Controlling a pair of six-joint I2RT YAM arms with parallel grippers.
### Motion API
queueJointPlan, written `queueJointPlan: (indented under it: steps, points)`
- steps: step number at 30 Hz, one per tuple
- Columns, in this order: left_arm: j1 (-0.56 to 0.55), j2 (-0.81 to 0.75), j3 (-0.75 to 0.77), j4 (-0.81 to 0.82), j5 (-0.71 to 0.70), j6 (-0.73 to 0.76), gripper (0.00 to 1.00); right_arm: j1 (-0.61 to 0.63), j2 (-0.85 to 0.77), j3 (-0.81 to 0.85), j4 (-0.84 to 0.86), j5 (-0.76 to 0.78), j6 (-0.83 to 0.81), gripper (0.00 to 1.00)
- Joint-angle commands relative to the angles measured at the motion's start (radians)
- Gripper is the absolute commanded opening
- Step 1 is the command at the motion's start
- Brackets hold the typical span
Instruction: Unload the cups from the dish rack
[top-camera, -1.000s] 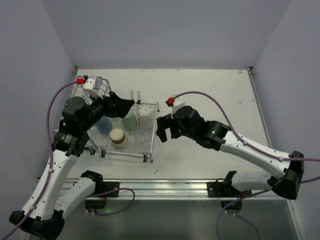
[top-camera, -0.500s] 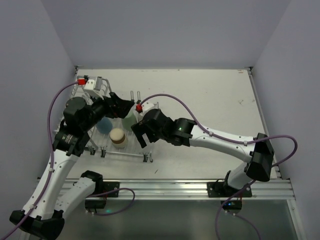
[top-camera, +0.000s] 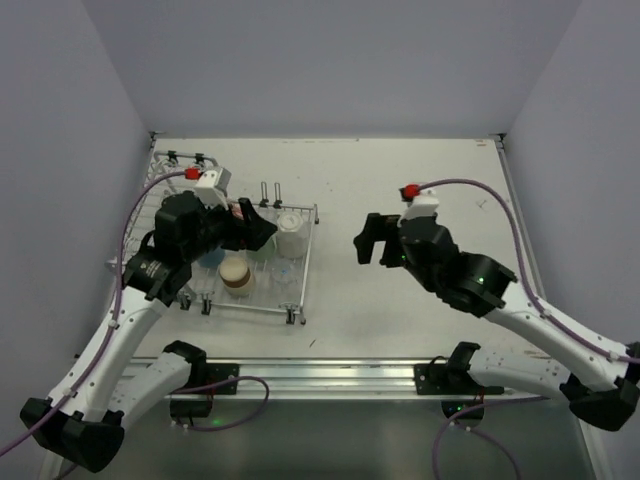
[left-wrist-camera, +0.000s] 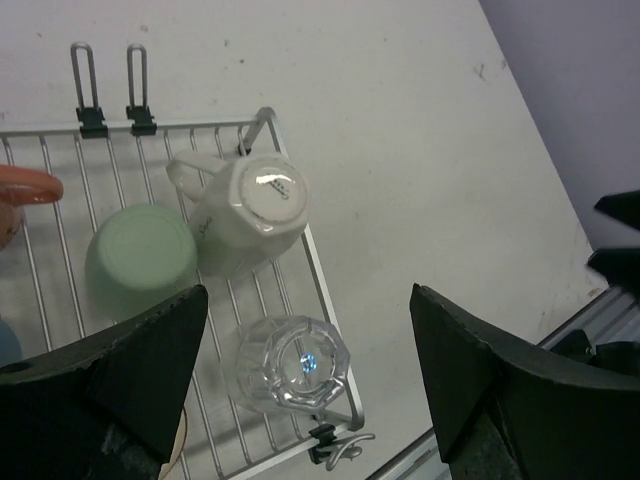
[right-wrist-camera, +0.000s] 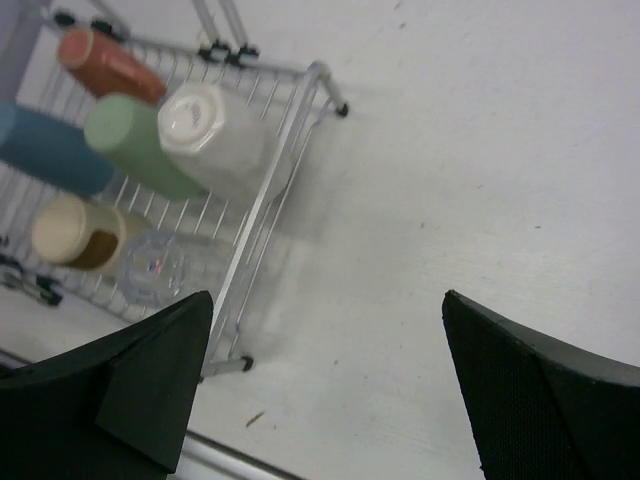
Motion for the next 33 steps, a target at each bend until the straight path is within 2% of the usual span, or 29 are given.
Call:
queueJointPlan:
  steps: [1,4,7,10,14,25,33]
  points:
    - [-0.068,0.009,-0.013,-0.104,-0.058,-0.009,0.86,-0.093,-0.131,-0.072,-0.012,0.015,0.061,0.99]
    - [-0.184,0.044,-0.011,-0.164,-0.231,-0.046,0.86,-0.127,-0.202,-0.099,-0.029,0.015,0.034,0.99]
    - [-0.336,0.105,0.004,-0.238,-0.345,-0.104,0.86,-0.136,-0.222,-0.102,-0.044,0.01,0.024,0.99]
    - [-0.419,0.134,0.009,-0.288,-0.44,-0.17,0.86,-0.138,-0.22,-0.106,-0.044,-0.006,0.016,0.99]
    - [-0.445,0.151,0.018,-0.374,-0.543,-0.209,0.86,-0.136,-0.222,-0.118,-0.043,-0.02,0.01,0.99]
    - [-0.479,0.24,-0.008,-0.287,-0.49,-0.206,0.87,-0.136,-0.241,-0.156,-0.009,-0.052,-0.002,0.99]
    - [-0.488,0.263,0.03,-0.262,-0.505,-0.212,0.87,-0.138,-0.245,-0.176,-0.003,-0.057,-0.001,0.99]
